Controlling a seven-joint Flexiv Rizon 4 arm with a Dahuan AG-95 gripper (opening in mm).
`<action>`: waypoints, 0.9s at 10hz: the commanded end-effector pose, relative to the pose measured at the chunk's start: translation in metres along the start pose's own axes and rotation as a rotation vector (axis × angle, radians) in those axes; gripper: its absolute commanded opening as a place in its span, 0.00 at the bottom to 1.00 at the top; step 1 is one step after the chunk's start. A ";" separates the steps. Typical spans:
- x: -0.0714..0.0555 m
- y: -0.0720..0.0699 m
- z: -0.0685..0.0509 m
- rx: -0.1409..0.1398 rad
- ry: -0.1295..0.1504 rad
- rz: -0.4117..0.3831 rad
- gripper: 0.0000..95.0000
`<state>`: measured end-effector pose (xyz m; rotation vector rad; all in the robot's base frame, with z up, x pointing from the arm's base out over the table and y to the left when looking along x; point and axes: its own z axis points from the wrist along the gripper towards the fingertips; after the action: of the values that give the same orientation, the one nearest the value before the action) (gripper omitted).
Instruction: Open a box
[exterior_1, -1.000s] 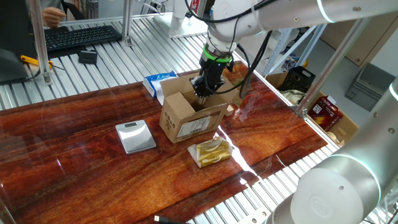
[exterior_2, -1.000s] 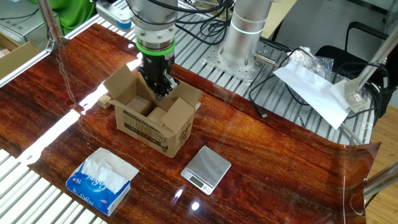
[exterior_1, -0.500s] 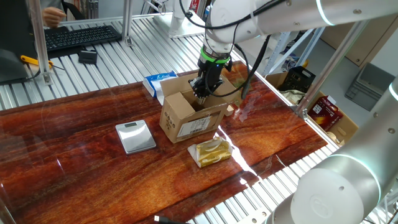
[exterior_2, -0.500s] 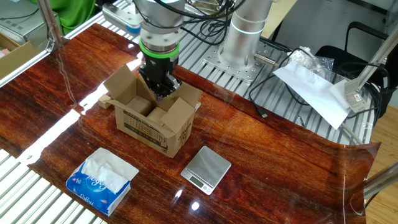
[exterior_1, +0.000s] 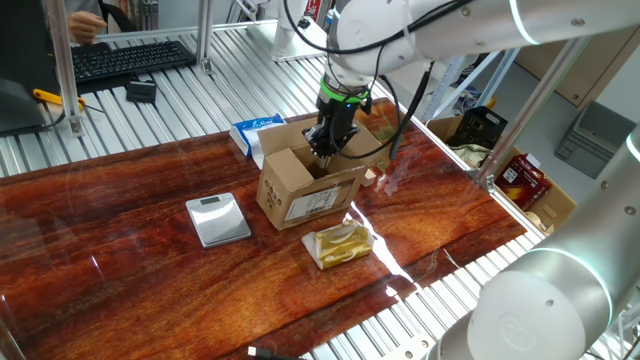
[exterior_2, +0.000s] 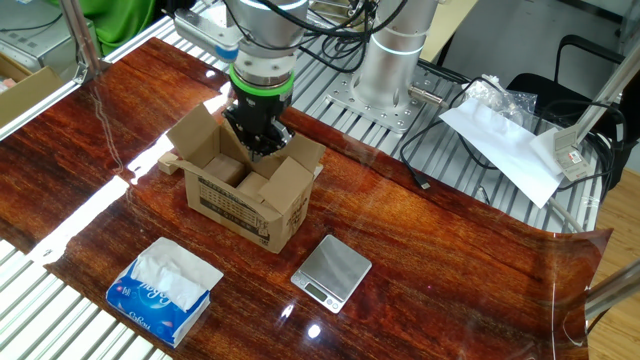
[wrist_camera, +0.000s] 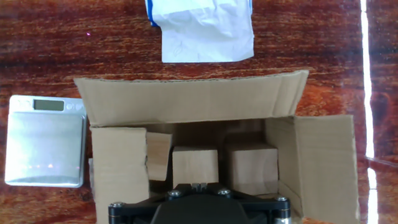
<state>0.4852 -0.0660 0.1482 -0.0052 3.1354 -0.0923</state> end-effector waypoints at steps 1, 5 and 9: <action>0.000 0.000 0.000 0.018 0.021 -0.032 0.00; 0.000 0.000 0.000 0.033 0.031 -0.048 0.00; 0.000 0.000 0.000 0.031 0.036 -0.047 0.00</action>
<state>0.4861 -0.0649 0.1484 -0.0787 3.1719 -0.1359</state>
